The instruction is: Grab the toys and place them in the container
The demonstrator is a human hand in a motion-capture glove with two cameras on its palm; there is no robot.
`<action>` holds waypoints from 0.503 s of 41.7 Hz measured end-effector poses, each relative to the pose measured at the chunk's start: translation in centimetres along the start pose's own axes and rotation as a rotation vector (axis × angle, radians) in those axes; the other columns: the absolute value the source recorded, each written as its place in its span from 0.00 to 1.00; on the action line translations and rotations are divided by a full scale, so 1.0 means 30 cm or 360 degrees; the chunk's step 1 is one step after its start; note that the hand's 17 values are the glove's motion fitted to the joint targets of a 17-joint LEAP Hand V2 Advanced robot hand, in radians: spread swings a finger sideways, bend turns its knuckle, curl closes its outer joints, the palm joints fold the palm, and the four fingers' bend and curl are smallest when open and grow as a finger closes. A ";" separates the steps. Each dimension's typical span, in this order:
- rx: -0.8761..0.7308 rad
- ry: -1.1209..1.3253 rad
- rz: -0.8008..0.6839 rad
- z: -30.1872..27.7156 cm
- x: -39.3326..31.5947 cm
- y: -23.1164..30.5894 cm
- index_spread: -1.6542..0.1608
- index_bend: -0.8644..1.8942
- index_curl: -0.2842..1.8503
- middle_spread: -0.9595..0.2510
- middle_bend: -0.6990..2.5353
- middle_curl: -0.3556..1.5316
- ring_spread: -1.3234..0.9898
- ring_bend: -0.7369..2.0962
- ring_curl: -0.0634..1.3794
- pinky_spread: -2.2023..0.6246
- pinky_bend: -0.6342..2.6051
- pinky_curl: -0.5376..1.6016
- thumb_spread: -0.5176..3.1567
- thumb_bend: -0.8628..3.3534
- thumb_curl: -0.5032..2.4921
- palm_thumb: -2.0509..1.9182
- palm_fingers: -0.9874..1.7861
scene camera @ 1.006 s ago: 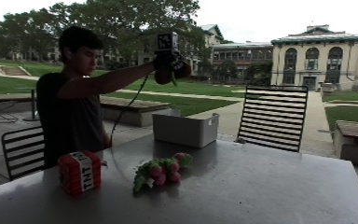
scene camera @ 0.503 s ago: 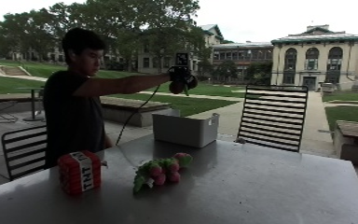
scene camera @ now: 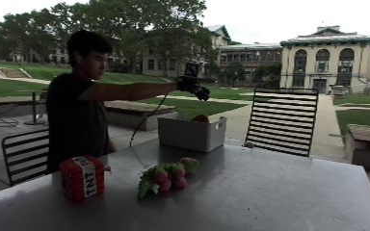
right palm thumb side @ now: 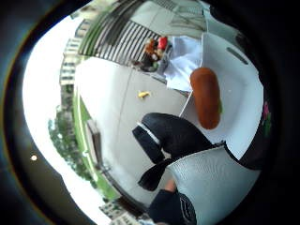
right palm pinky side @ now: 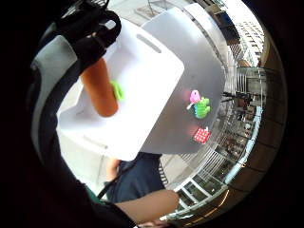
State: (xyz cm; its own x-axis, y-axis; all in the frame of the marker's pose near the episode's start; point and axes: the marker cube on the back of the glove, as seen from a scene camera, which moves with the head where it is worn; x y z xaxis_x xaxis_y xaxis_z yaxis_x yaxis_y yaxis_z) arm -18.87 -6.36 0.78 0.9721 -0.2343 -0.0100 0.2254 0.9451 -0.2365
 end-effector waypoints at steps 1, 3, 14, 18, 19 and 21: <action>0.0007 0.0015 -0.0022 -0.004 0.012 0.004 0.77 0.30 0.59 0.68 0.41 0.51 0.48 0.63 0.35 0.69 0.57 0.48 0.41 0.18 0.43 0.52 0.34; 0.0029 0.0029 -0.0077 -0.016 0.033 0.014 0.78 0.31 0.56 0.71 0.40 0.50 0.49 0.62 0.32 0.71 0.57 0.47 0.42 0.18 0.42 0.51 0.34; 0.0188 0.0054 -0.0163 -0.072 0.232 0.081 0.82 0.35 0.47 0.83 0.40 0.48 0.53 0.60 0.28 0.74 0.56 0.45 0.44 0.19 0.36 0.50 0.32; 0.0204 -0.0027 -0.0096 -0.088 0.316 0.102 0.82 0.36 0.45 0.85 0.39 0.47 0.54 0.58 0.27 0.75 0.55 0.44 0.44 0.19 0.34 0.50 0.32; 0.0204 -0.0032 -0.0069 -0.091 0.341 0.107 0.83 0.36 0.45 0.86 0.39 0.47 0.54 0.57 0.27 0.75 0.55 0.44 0.44 0.19 0.34 0.50 0.32; 0.0209 -0.0020 0.0019 -0.097 0.402 0.116 0.83 0.37 0.44 0.86 0.38 0.46 0.55 0.56 0.26 0.76 0.54 0.43 0.44 0.19 0.33 0.50 0.32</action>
State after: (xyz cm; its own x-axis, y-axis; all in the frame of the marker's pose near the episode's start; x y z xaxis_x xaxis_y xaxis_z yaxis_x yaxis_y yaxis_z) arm -6.56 -6.57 -3.00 0.9752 -0.2211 0.0002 0.2199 0.9696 -0.1070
